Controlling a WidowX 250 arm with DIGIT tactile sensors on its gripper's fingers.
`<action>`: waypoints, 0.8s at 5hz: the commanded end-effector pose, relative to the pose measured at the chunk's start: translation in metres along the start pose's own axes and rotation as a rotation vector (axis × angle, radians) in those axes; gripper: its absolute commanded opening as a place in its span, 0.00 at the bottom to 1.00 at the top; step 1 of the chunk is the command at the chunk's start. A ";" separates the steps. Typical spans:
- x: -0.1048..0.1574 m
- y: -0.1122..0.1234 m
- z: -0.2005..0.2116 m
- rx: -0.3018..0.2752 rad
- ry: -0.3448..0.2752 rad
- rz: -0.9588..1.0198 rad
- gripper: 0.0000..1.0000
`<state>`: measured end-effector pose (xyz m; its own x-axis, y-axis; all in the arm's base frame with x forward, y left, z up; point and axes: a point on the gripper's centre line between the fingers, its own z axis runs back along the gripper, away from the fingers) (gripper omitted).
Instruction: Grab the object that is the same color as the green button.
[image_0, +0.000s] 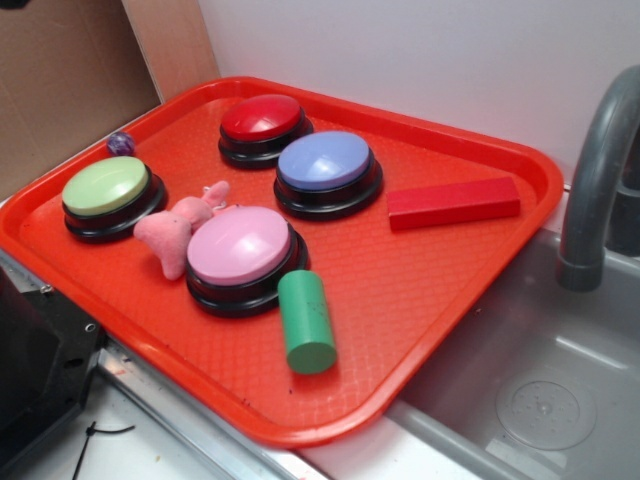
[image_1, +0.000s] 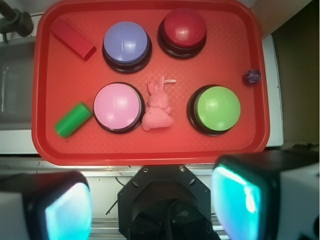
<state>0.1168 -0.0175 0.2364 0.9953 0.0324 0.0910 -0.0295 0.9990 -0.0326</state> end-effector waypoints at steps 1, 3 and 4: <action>0.000 0.000 0.000 0.000 0.000 0.000 1.00; 0.007 -0.030 -0.035 -0.081 0.003 0.155 1.00; 0.015 -0.054 -0.058 -0.163 -0.025 0.266 1.00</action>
<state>0.1353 -0.0704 0.1745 0.9486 0.3092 0.0675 -0.2903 0.9350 -0.2036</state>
